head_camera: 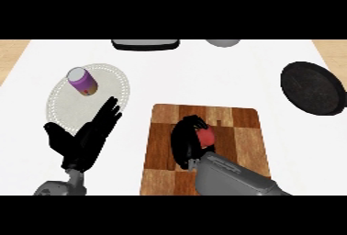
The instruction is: Pick the bell pepper from the cutting board and place it in the pan
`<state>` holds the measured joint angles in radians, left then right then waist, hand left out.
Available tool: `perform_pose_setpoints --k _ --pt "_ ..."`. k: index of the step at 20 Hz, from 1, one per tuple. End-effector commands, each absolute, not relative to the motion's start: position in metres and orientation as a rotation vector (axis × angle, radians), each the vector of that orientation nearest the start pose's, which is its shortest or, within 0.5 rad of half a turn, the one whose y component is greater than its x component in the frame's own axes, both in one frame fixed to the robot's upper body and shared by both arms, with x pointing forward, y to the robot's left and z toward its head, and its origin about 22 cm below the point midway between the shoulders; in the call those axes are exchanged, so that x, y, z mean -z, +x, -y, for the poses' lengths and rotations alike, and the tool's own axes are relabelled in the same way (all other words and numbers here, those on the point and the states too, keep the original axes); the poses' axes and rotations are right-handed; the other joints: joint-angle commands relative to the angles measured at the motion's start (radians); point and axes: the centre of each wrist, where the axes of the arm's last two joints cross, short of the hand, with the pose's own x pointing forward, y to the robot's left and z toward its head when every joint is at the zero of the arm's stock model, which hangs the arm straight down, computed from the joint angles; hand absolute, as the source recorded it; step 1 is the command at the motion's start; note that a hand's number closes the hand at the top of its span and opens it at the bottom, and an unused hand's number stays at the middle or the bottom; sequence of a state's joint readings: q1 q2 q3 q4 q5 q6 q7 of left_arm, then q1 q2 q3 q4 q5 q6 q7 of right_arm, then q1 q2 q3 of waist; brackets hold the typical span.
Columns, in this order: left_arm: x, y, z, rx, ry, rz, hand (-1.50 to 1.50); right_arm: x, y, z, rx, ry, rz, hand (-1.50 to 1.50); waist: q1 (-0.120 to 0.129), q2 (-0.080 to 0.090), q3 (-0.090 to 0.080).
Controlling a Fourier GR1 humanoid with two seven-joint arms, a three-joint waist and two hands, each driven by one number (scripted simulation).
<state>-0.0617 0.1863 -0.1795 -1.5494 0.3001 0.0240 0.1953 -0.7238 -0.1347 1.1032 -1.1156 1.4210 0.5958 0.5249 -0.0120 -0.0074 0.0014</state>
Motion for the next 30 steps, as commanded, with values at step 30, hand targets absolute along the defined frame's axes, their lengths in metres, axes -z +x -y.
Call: perform_pose_setpoints --k 30 --pt "-0.009 0.258 -0.22 0.081 -0.233 1.365 0.0 -0.073 0.238 0.379 -0.638 -0.738 1.71 1.5 0.015 0.011 -0.001"
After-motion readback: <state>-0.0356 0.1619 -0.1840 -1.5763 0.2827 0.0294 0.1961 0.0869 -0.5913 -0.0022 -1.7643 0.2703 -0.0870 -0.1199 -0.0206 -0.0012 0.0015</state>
